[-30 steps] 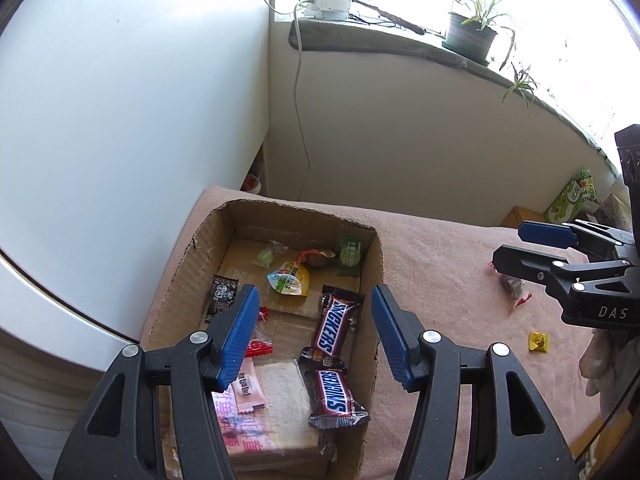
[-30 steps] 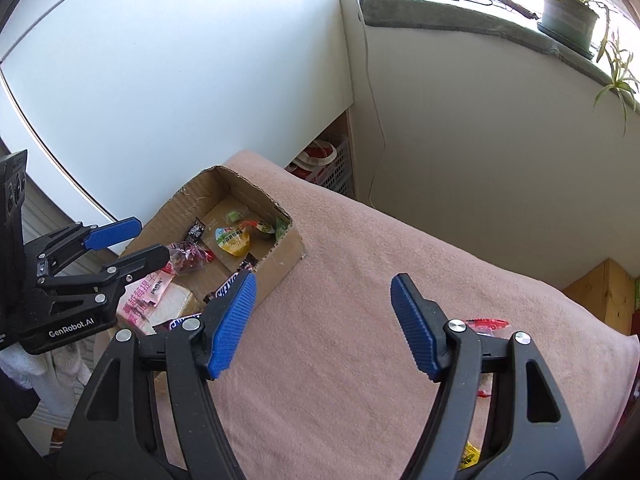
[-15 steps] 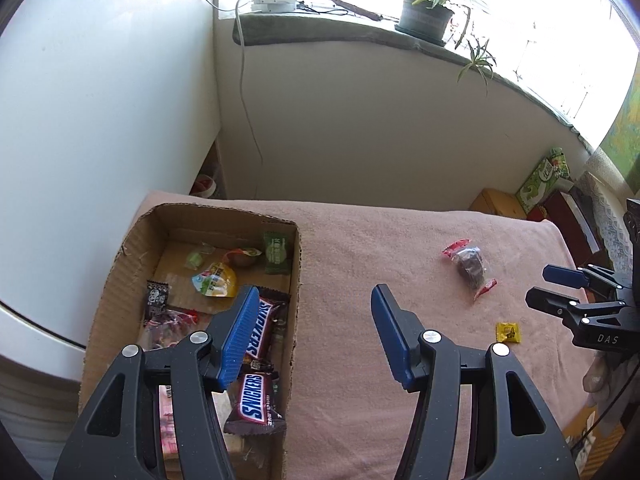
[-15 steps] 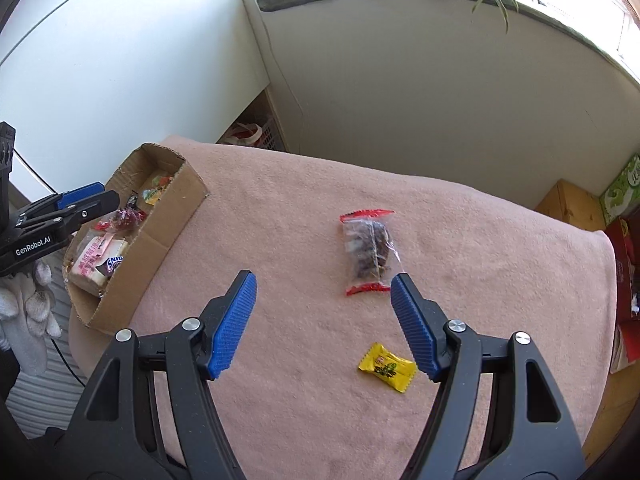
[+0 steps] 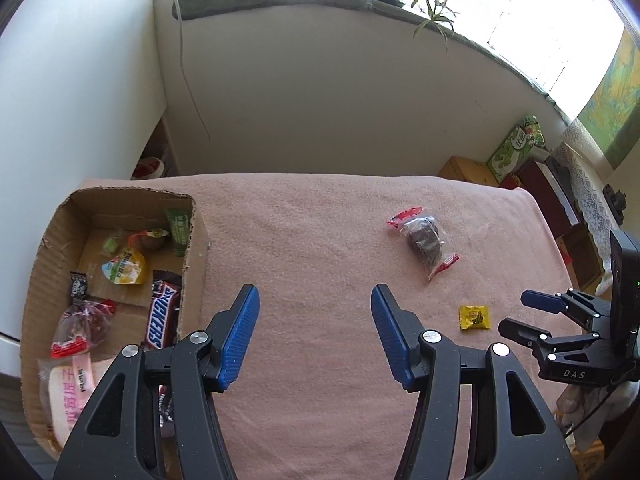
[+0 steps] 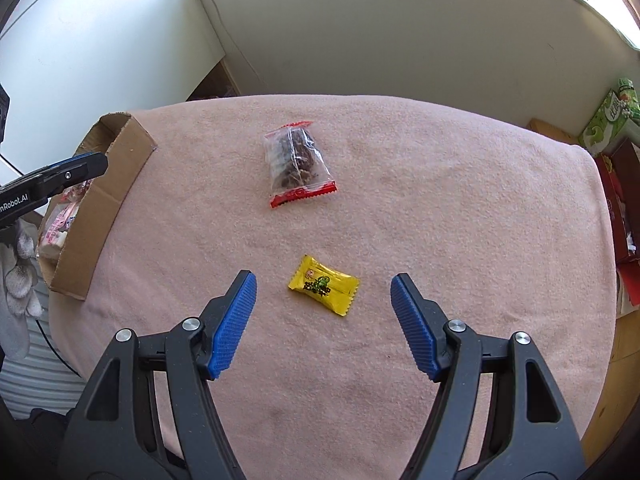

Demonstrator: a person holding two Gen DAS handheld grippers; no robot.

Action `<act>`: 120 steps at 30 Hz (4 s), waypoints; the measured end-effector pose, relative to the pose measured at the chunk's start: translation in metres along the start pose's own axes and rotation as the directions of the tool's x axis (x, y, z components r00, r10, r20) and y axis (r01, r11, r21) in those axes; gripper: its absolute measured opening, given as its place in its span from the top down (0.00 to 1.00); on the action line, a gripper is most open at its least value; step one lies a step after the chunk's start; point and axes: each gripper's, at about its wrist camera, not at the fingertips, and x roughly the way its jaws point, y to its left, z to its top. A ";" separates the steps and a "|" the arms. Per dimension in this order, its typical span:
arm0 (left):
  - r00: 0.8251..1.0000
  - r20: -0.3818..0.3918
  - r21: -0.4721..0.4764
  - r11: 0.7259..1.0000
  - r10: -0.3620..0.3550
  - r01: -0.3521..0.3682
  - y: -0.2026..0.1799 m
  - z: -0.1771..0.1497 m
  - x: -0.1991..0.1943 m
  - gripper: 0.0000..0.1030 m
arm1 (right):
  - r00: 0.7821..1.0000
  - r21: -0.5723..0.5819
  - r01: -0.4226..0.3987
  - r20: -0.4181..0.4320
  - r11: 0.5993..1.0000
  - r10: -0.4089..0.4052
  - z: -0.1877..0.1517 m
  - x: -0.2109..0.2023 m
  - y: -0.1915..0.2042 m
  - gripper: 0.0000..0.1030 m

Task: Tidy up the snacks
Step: 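Move both tools back over the clear snack bag and yellow candy, then grasp the clear red-ended snack bag with left gripper while right grasps yellow candy, then carry the snack bag and yellow candy into the box and open both grippers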

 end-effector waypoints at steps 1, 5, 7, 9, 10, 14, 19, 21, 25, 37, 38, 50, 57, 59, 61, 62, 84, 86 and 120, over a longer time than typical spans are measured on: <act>1.000 -0.007 0.002 1.000 -0.009 0.009 -0.005 0.001 0.003 0.44 | 1.000 -0.010 -0.004 -0.004 1.000 0.004 -0.003 0.002 0.000 0.30; 0.998 -0.038 0.012 0.999 -0.047 0.047 -0.023 0.005 0.018 0.44 | 0.999 -0.064 -0.036 -0.014 0.997 0.035 -0.007 0.009 -0.001 0.30; 0.997 -0.051 0.021 0.998 -0.059 0.060 -0.033 0.007 0.026 0.44 | 0.998 -0.092 -0.058 -0.019 0.994 0.057 -0.006 0.011 -0.002 0.30; 0.995 -0.065 0.028 0.997 -0.074 0.076 -0.042 0.009 0.033 0.44 | 0.998 -0.136 -0.063 -0.026 0.989 0.060 -0.003 0.015 -0.002 0.30; 0.994 -0.070 0.032 0.996 -0.082 0.085 -0.046 0.010 0.035 0.44 | 0.998 -0.159 -0.066 -0.027 0.985 0.063 -0.001 0.016 -0.002 0.30; 0.991 -0.093 0.034 0.994 -0.101 0.104 -0.062 0.014 0.050 0.44 | 0.995 -0.249 -0.096 -0.043 0.964 0.088 0.004 0.020 0.001 0.36; 0.985 -0.116 -0.001 0.991 -0.130 0.131 -0.074 0.023 0.065 0.44 | 0.990 -0.349 -0.141 -0.053 0.926 0.131 0.009 0.022 0.007 0.38; 0.983 -0.122 -0.018 0.991 -0.134 0.133 -0.079 0.027 0.072 0.44 | 0.989 -0.369 -0.151 -0.060 0.917 0.138 0.012 0.027 0.008 0.41; 0.981 -0.130 -0.048 0.989 -0.145 0.140 -0.087 0.034 0.085 0.44 | 0.983 -0.381 -0.182 -0.068 0.907 0.169 0.015 0.032 0.005 0.46; 0.979 -0.165 -0.120 0.987 -0.123 0.104 -0.092 0.048 0.117 0.44 | 0.981 -0.425 -0.196 -0.077 0.884 0.180 0.015 0.041 0.006 0.46; 0.979 -0.169 -0.116 0.989 -0.115 0.096 -0.093 0.048 0.119 0.44 | 0.979 -0.425 -0.203 -0.085 0.882 0.185 0.015 0.043 0.008 0.46; 0.978 -0.195 -0.042 0.997 -0.075 0.068 -0.106 0.046 0.130 0.44 | 0.981 -0.435 -0.191 -0.117 0.880 0.155 0.011 0.052 0.019 0.55; 0.982 -0.190 0.019 1.000 -0.019 0.024 -0.111 0.044 0.129 0.58 | 0.988 -0.442 -0.146 -0.114 0.885 0.105 0.011 0.052 0.021 0.72; 0.982 -0.188 0.029 0.999 -0.020 0.026 -0.109 0.043 0.128 0.61 | 0.991 -0.453 -0.123 -0.108 0.883 0.083 0.007 0.052 0.025 0.75; 0.981 -0.190 0.020 0.999 -0.032 0.036 -0.105 0.042 0.127 0.62 | 0.994 -0.463 -0.096 -0.097 0.881 0.057 0.005 0.053 0.031 0.76; 0.981 -0.192 0.015 0.999 -0.038 0.042 -0.102 0.042 0.126 0.62 | 0.995 -0.465 -0.082 -0.092 0.881 0.044 0.003 0.053 0.035 0.76; 0.991 -0.131 -0.022 1.000 -0.014 0.011 -0.038 -0.008 0.047 0.65 | 0.999 -0.151 -0.034 -0.021 0.988 0.031 0.001 0.031 0.024 0.93; 0.993 -0.119 -0.025 1.000 -0.010 0.007 -0.035 -0.011 0.038 0.65 | 0.999 -0.123 -0.038 -0.011 0.992 0.037 0.003 0.024 0.022 0.99; 0.999 0.008 -0.147 0.988 0.046 -0.044 0.035 -0.044 -0.048 0.65 | 0.997 -0.066 -0.054 -0.064 0.996 0.050 0.019 0.023 0.040 0.92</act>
